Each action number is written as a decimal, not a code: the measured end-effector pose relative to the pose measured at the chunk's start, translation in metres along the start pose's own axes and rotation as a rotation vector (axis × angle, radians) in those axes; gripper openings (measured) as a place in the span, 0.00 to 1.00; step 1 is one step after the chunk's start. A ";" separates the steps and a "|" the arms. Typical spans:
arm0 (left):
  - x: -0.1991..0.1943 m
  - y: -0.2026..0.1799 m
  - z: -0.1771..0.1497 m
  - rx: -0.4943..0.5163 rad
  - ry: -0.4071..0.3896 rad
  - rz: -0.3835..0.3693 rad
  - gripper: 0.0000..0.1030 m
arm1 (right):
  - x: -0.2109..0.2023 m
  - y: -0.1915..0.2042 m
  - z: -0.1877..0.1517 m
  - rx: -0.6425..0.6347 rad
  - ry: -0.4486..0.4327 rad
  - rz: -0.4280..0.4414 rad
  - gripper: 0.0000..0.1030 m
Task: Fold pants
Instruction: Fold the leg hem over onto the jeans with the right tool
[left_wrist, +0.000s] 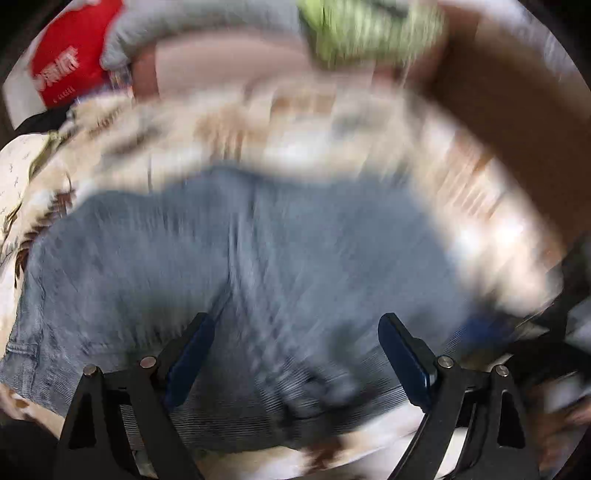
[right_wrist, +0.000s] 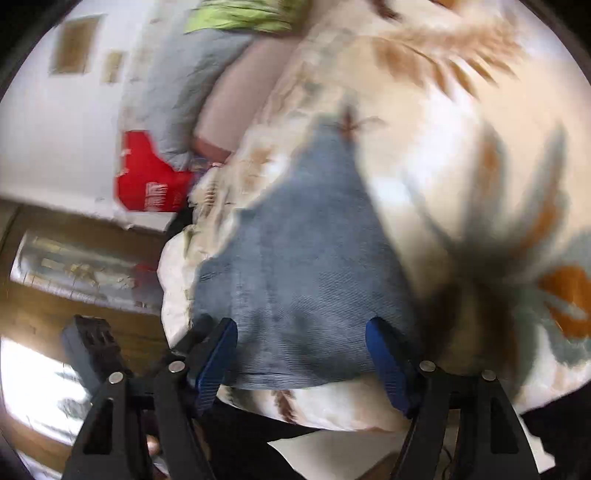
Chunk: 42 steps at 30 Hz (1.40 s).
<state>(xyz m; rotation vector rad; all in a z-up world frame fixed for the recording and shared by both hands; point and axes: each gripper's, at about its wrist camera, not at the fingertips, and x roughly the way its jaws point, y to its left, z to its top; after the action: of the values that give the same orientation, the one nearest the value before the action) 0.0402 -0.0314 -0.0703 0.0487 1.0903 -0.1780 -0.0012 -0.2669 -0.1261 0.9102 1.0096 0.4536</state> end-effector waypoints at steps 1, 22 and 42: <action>0.010 0.004 -0.006 -0.007 0.016 0.006 0.89 | -0.005 -0.001 0.002 0.019 -0.007 0.027 0.72; -0.006 0.007 -0.028 0.053 -0.101 -0.002 0.90 | 0.026 -0.006 0.018 0.173 0.071 0.067 0.72; 0.007 -0.001 -0.032 0.109 -0.161 -0.031 0.91 | 0.064 0.033 0.143 -0.242 0.115 -0.341 0.20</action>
<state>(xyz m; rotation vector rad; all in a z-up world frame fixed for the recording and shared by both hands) 0.0156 -0.0293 -0.0912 0.1138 0.9208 -0.2645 0.1569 -0.2658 -0.1010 0.4869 1.1615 0.3328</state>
